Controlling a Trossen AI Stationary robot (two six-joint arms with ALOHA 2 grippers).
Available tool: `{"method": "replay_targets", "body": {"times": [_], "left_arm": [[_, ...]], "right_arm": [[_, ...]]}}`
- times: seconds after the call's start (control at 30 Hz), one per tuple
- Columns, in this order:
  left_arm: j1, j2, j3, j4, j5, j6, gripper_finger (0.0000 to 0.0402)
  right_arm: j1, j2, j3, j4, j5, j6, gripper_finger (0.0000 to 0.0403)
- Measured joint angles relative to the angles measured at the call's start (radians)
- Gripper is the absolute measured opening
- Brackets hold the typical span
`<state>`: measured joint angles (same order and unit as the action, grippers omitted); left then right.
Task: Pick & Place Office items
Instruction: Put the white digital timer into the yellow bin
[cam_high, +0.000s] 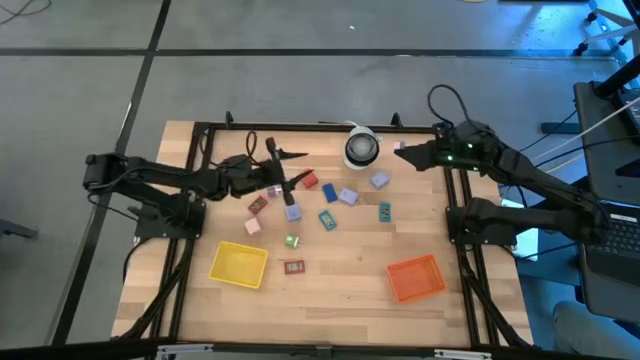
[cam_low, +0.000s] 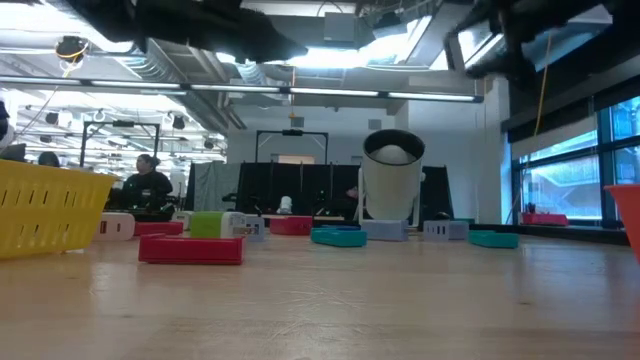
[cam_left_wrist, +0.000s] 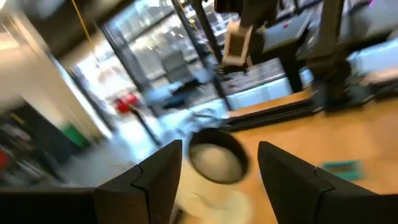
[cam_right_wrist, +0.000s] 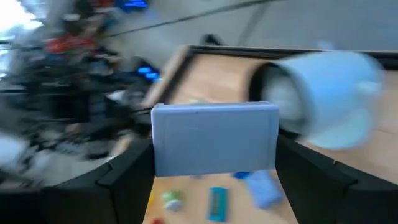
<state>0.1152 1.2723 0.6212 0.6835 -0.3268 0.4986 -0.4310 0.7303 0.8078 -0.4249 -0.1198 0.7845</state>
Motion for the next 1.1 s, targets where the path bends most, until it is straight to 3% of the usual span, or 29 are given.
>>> {"method": "replay_targets", "body": {"times": [0.17, 0.3, 0.63, 1.1], "left_arm": [[-0.015, 0.087, 0.0, 0.167, -0.033, 0.239, 0.0208], [-0.031, 0.142, 0.026, 0.251, -0.05, 0.316, 0.0211], [-0.129, 0.189, 0.195, 0.108, -0.002, 0.264, 0.026], [-0.169, 0.189, 0.237, 0.047, 0.015, 0.247, 0.0263]], "right_arm": [[0.122, 0.006, 0.0, 0.133, 0.001, -0.026, 0.0295], [0.216, 0.049, 0.0, 0.191, 0.029, -0.064, 0.0295], [0.342, 0.244, 0.0, 0.413, 0.058, -0.127, 0.0295], [0.381, 0.433, 0.0, 0.694, -0.014, -0.093, 0.0295]]}}
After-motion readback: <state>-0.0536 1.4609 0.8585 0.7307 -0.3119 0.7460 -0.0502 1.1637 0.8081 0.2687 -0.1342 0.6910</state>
